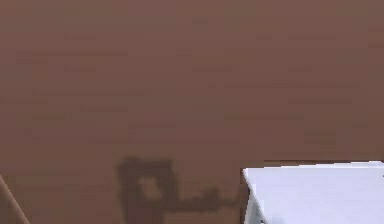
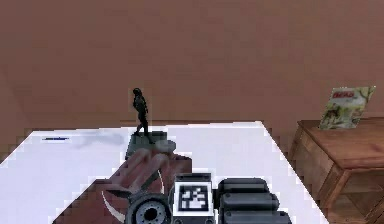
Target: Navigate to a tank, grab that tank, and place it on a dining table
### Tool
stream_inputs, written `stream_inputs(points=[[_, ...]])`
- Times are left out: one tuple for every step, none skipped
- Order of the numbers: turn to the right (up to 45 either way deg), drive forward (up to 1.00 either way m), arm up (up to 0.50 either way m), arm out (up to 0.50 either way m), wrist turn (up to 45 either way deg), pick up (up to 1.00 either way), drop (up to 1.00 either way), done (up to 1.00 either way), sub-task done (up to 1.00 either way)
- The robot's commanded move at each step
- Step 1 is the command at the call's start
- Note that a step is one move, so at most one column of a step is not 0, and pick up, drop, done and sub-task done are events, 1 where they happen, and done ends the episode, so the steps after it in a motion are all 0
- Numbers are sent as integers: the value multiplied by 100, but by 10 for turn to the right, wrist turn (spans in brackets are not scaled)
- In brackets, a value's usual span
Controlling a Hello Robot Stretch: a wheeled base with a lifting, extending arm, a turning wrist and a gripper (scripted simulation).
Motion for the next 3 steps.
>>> stream_inputs(points=[[0, 0, 0, 0, 0, 100, 0, 0, 0], [0, 0, 2, 0, 0, 0, 0, 0, 0], [450, 0, 0, 0, 0, 0, 0, 0, 0]])
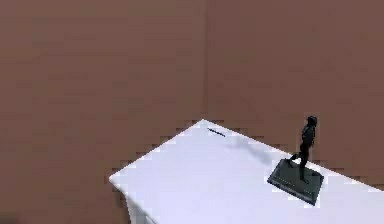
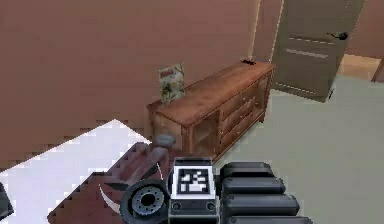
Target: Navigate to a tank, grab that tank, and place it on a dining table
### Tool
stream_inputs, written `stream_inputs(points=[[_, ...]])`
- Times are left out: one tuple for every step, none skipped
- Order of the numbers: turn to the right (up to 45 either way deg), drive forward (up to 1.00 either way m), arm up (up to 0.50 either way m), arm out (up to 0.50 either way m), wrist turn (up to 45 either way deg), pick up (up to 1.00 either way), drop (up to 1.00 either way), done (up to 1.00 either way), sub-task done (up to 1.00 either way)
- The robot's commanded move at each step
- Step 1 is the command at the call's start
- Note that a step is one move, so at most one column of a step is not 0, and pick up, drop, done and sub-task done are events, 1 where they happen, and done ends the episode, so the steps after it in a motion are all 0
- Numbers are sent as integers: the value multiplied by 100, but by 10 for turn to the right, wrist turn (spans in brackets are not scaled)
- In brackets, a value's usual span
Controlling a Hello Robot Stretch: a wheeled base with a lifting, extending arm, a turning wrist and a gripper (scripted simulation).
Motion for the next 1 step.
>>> stream_inputs(points=[[450, 0, 0, 0, 0, 0, 0, 0, 0]])
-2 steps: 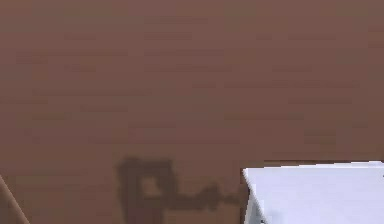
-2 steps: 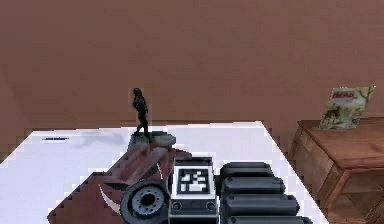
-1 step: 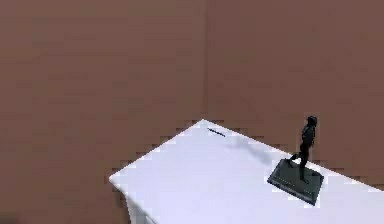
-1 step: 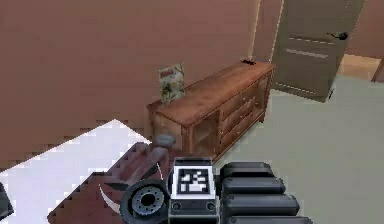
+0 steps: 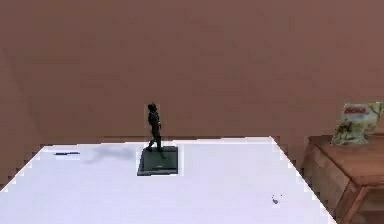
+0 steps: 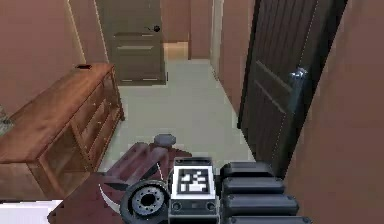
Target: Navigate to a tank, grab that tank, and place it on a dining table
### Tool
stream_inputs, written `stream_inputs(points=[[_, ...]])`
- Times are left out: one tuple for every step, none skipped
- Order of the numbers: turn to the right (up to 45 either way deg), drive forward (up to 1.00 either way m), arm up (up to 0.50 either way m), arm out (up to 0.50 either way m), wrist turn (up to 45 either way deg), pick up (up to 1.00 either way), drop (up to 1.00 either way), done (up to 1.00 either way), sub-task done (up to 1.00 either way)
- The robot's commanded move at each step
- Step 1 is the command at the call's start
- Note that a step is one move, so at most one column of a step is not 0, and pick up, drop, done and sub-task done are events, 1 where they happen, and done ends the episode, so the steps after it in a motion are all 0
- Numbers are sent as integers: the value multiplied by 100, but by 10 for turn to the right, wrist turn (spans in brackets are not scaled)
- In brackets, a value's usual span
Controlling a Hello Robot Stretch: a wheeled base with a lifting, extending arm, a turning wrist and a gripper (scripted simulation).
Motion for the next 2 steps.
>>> stream_inputs(points=[[450, 0, 0, 0, 0, 0, 0, 0, 0], [240, 0, 0, 0, 0, 0, 0, 0, 0]])
